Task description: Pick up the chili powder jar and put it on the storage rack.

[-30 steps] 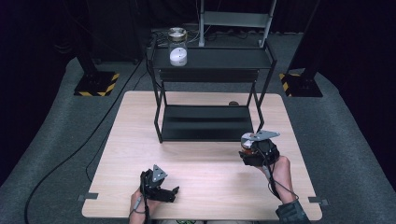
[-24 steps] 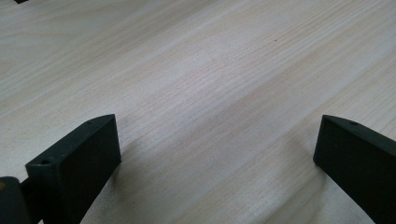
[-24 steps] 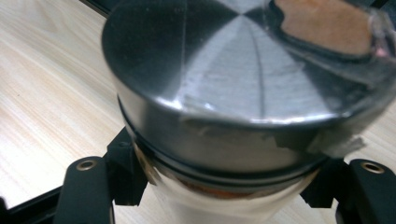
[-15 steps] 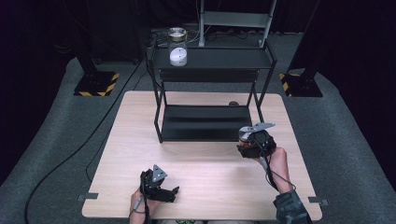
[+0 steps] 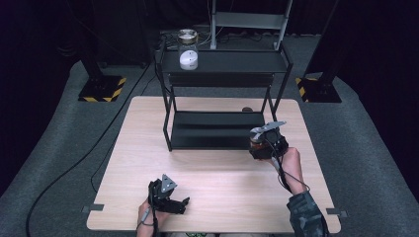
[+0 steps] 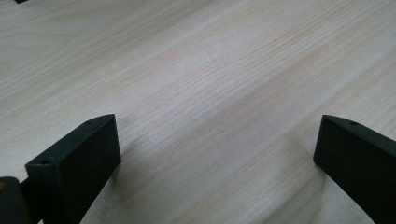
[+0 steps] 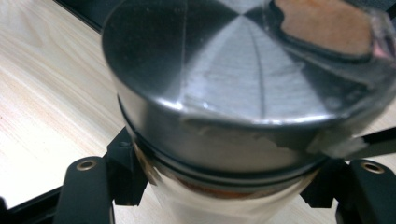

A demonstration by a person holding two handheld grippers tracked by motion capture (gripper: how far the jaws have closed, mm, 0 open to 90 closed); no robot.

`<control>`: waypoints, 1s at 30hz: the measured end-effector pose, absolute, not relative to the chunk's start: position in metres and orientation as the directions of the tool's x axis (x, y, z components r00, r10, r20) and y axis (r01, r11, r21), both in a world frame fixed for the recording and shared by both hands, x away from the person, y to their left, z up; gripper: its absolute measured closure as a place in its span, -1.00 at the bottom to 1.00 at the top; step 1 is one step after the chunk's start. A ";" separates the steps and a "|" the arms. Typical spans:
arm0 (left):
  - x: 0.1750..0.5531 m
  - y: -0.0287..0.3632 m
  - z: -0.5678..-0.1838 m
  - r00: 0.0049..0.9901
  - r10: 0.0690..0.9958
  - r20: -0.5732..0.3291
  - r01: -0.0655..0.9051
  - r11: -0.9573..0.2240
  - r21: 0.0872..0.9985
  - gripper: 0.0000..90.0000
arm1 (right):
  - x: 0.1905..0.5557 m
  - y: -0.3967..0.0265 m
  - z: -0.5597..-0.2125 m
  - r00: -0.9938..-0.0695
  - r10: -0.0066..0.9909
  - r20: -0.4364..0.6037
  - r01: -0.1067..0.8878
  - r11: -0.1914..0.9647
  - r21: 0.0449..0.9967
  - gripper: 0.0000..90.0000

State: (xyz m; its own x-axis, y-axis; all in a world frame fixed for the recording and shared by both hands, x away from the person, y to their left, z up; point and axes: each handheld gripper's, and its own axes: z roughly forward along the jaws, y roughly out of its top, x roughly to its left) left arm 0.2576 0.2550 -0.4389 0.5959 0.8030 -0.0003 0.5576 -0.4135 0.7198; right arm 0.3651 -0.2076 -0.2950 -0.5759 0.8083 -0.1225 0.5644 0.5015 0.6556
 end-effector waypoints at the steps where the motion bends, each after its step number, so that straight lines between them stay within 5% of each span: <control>1: 0.258 0.255 -0.439 0.596 0.803 0.000 0.558 -0.414 0.720 -1.00 | 0.368 -0.207 -0.294 -0.578 0.807 -0.122 0.566 0.504 0.652 -0.31; 30: 0.258 0.255 -0.439 0.596 0.803 0.000 0.558 -0.414 0.720 -1.00 | 0.410 -0.193 -0.275 -0.583 0.803 -0.124 0.590 0.523 0.616 -0.31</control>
State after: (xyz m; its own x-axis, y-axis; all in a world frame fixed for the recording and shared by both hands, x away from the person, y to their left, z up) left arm 0.2578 0.2550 -0.4389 0.5963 0.8027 -0.0004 0.5576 -0.4138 0.7196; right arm 0.4102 -0.1935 -0.2746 -0.5828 0.8032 -0.1236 0.5896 0.5226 0.6158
